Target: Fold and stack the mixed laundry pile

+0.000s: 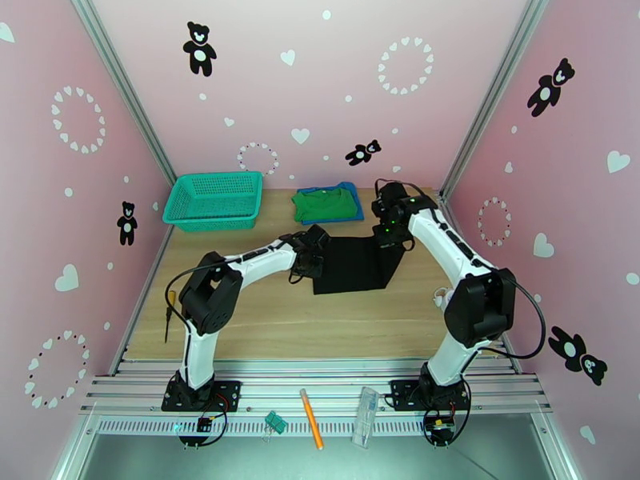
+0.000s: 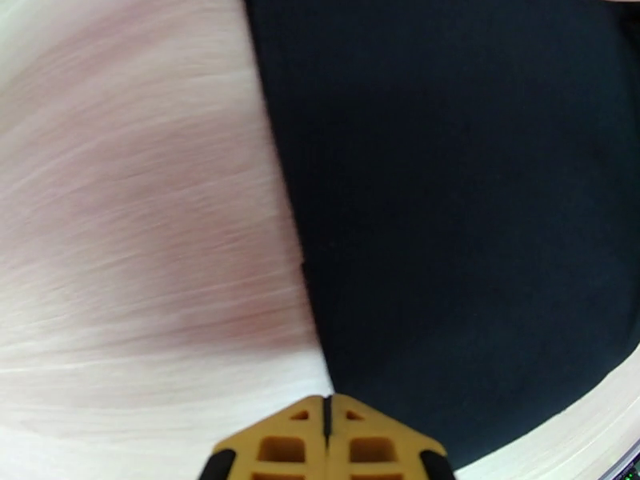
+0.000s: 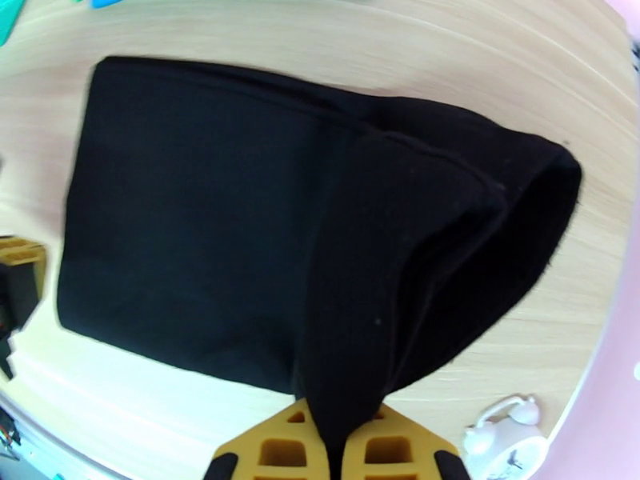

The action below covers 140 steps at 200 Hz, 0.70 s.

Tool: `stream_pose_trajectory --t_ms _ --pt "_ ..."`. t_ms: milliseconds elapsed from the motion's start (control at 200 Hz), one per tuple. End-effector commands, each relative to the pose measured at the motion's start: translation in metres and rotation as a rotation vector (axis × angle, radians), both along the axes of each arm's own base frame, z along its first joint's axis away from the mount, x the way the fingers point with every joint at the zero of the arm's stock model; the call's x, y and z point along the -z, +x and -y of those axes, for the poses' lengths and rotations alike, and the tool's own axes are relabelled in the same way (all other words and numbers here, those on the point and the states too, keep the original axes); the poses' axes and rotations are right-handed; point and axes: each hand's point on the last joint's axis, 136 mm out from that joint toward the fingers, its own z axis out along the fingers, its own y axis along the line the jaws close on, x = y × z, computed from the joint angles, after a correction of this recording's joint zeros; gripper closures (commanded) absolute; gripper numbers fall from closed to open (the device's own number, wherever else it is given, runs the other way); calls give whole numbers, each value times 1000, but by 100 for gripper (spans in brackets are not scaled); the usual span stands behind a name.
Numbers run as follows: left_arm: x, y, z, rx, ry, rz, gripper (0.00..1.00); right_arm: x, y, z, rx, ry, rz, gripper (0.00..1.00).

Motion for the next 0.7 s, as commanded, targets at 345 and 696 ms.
stream_pose_trajectory --t_ms 345,696 --pt "68 -15 -17 -14 27 -95 100 -4 5 -70 19 158 -25 100" --pt "79 -22 -22 -17 28 -110 100 16 2 -132 18 231 -41 100"
